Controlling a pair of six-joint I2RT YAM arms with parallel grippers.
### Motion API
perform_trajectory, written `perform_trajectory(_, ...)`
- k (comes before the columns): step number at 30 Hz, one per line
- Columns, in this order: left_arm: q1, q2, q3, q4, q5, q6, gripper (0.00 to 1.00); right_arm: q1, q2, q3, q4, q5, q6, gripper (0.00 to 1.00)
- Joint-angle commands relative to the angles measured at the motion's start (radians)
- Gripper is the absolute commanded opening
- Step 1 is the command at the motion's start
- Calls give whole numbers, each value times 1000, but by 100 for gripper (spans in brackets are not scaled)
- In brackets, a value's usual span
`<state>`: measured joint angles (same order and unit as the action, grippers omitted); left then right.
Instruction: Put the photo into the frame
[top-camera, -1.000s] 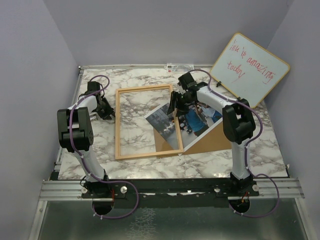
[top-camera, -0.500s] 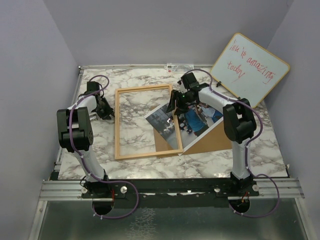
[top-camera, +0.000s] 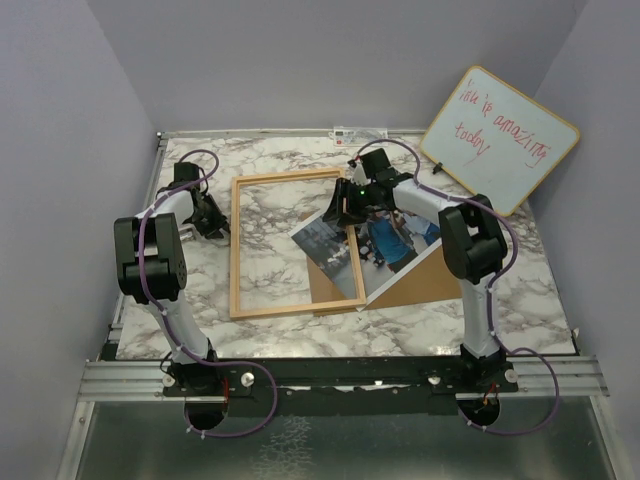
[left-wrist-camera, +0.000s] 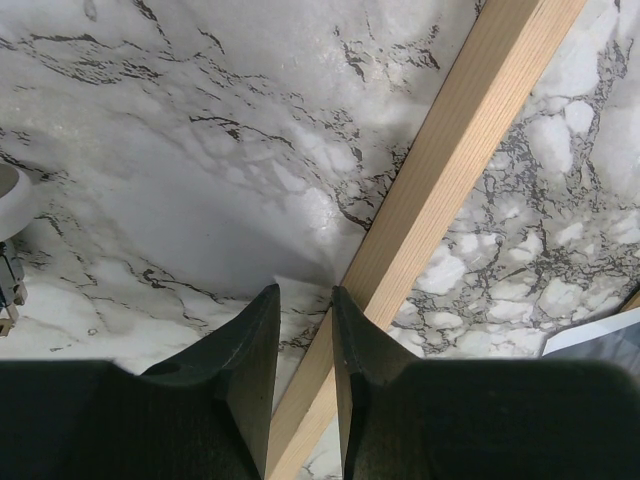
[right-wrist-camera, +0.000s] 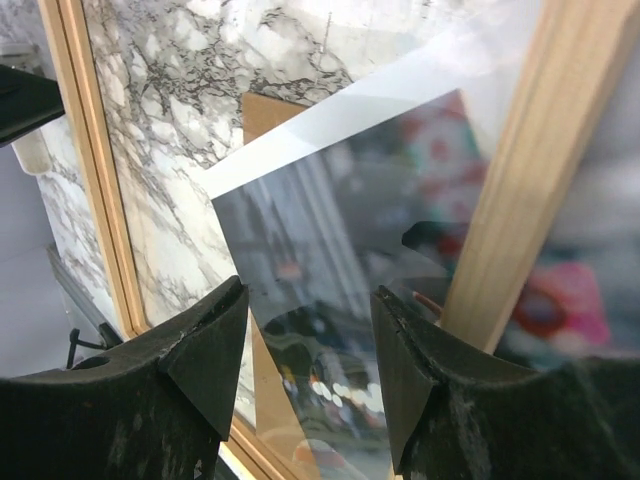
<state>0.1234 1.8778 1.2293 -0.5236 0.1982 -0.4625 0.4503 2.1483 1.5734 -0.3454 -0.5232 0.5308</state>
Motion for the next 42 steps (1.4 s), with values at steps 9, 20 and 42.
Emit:
perform_trajectory(9,-9,9,10,-17,-11,4,29,1,-29,38,38,155,-22,57)
perform_trajectory(20,-9,-28,3,5,-15,-8,31,1,45,177,-95,268,-78,58)
perform_trajectory(42,-8,-42,-8,20,-1,-7,32,1,137,285,-112,289,-72,60)
